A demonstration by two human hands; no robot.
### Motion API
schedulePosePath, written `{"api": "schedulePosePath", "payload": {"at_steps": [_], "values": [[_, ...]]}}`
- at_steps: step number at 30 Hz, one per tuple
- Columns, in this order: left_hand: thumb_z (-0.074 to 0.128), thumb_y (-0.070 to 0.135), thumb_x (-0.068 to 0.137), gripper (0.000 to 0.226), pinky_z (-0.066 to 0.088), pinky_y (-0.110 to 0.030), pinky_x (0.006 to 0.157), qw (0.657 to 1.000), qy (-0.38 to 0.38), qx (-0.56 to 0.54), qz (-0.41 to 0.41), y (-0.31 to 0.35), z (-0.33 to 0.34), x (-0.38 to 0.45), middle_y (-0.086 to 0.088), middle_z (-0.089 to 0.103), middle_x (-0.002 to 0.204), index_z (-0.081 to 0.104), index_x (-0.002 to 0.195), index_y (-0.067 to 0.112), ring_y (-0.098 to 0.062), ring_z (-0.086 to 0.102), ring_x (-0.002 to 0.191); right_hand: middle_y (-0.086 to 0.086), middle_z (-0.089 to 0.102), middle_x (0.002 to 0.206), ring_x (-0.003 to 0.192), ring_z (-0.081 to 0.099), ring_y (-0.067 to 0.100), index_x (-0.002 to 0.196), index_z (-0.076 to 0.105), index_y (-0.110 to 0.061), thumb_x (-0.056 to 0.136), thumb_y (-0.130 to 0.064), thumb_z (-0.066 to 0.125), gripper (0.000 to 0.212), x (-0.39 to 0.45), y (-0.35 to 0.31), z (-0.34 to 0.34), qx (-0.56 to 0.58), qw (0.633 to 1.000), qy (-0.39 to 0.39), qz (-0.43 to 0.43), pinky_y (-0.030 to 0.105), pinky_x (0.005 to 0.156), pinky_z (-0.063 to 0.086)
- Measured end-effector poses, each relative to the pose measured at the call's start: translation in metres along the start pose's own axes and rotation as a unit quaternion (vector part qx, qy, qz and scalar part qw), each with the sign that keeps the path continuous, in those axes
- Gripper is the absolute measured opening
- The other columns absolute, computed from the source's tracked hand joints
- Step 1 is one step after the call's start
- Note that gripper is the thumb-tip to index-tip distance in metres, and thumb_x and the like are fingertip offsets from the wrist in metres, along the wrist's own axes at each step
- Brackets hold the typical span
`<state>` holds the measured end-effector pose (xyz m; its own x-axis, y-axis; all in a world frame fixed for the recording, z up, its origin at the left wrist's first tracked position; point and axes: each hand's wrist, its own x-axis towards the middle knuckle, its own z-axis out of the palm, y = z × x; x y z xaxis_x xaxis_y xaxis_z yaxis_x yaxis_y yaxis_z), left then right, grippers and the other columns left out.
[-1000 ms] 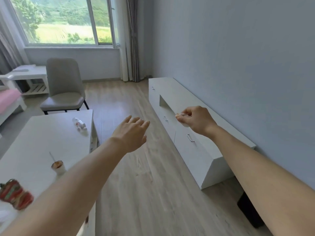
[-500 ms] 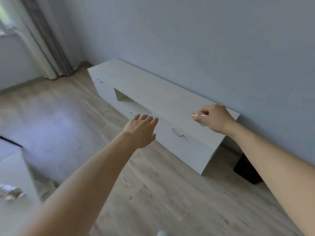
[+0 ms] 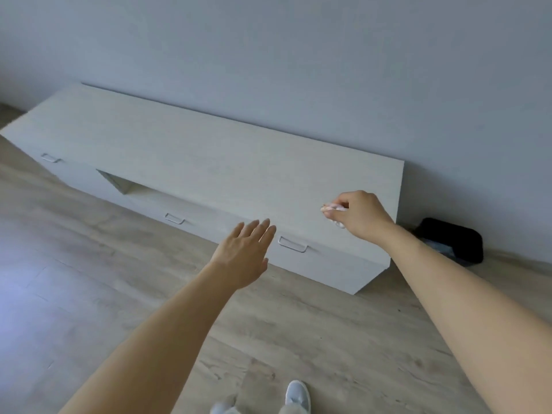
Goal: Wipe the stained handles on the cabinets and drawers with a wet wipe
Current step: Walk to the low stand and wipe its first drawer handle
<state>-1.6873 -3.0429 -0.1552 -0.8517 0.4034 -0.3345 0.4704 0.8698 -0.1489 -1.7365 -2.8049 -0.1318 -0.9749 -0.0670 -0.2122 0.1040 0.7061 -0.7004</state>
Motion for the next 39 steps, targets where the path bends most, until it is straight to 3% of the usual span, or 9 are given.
{"api": "schedulePosePath", "payload": {"at_steps": [9,13,17,21,25,27,33,37,39], "values": [[0.029,0.030,0.103,0.067,-0.006,-0.039,0.117,0.998,0.000,0.028,0.047,-0.051,0.157,0.104,-0.007,-0.022,0.157,-0.017,0.149,0.012,-0.024,-0.012,0.146,0.000,0.062,0.083,0.077,0.057,0.018,0.080,0.066,-0.017,0.089,-0.029,0.064,0.016,0.062,0.067,0.146,-0.005,0.996,0.055,0.075,0.025,0.057,0.037],[0.027,0.031,0.103,0.075,-0.018,-0.043,0.112,0.993,0.081,0.058,0.059,-0.058,0.251,0.154,-0.011,-0.045,0.141,-0.034,0.141,0.013,-0.026,-0.032,0.137,-0.003,0.053,0.084,0.076,0.053,0.016,0.088,0.068,-0.018,0.090,-0.031,0.062,0.014,0.085,0.114,0.222,-0.029,0.994,0.093,0.059,0.026,0.059,0.036],[0.029,0.037,0.102,0.085,-0.028,-0.046,0.105,0.981,0.178,0.066,0.031,-0.057,0.325,0.215,-0.014,-0.048,0.138,-0.047,0.129,0.012,-0.029,-0.042,0.128,-0.009,0.049,0.080,0.073,0.051,0.011,0.089,0.068,-0.022,0.089,-0.032,0.064,0.011,0.107,0.160,0.271,-0.034,0.986,0.161,0.018,0.021,0.057,0.035],[0.060,0.043,0.088,0.096,0.006,-0.054,0.114,0.923,0.379,0.043,0.046,-0.057,0.377,0.273,-0.019,-0.016,0.154,-0.005,0.151,0.014,-0.036,-0.008,0.144,-0.009,0.055,0.085,0.081,0.056,0.010,0.095,0.071,-0.023,0.087,-0.026,0.068,0.009,0.130,0.200,0.300,-0.034,0.968,0.245,-0.046,0.021,0.067,0.041],[0.048,0.052,0.091,0.093,0.012,-0.064,0.108,0.845,0.531,0.027,0.055,-0.054,0.410,0.323,-0.016,-0.024,0.155,-0.012,0.151,0.013,-0.035,-0.015,0.143,-0.007,0.062,0.089,0.082,0.055,0.002,0.096,0.073,-0.018,0.085,-0.020,0.071,0.012,0.147,0.225,0.317,-0.032,0.941,0.315,-0.123,0.003,0.072,0.037],[0.040,0.057,0.092,0.089,0.015,-0.068,0.104,0.806,0.589,0.002,0.059,-0.050,0.413,0.342,-0.017,-0.014,0.156,-0.011,0.151,0.014,-0.041,0.001,0.141,-0.004,0.064,0.091,0.084,0.056,0.002,0.097,0.073,-0.016,0.084,-0.020,0.072,0.013,0.150,0.232,0.323,-0.047,0.928,0.336,-0.153,0.003,0.074,0.037],[0.045,0.060,0.089,0.085,0.014,-0.071,0.102,0.763,0.642,-0.036,0.069,-0.047,0.415,0.357,-0.022,0.014,0.146,0.015,0.147,0.007,-0.045,0.016,0.133,0.001,0.065,0.094,0.084,0.058,0.004,0.100,0.073,-0.011,0.086,-0.017,0.071,0.015,0.146,0.233,0.322,-0.036,0.893,0.405,-0.192,0.008,0.073,0.040],[0.043,0.062,0.089,0.092,0.004,-0.067,0.106,0.755,0.650,-0.055,0.065,-0.040,0.415,0.361,-0.022,0.011,0.145,-0.006,0.151,0.015,-0.035,-0.010,0.144,-0.009,0.060,0.090,0.084,0.054,-0.012,0.099,0.072,-0.013,0.087,-0.012,0.069,0.012,0.143,0.246,0.319,-0.026,0.880,0.426,-0.210,0.001,0.075,0.036],[0.045,0.062,0.089,0.088,-0.001,-0.063,0.108,0.740,0.661,-0.102,0.063,-0.032,0.414,0.364,-0.023,0.009,0.145,-0.001,0.150,0.018,-0.024,-0.022,0.143,-0.009,0.060,0.089,0.083,0.054,-0.010,0.098,0.072,-0.010,0.087,-0.010,0.068,0.011,0.143,0.256,0.320,-0.049,0.871,0.435,-0.222,0.000,0.076,0.036]]}}
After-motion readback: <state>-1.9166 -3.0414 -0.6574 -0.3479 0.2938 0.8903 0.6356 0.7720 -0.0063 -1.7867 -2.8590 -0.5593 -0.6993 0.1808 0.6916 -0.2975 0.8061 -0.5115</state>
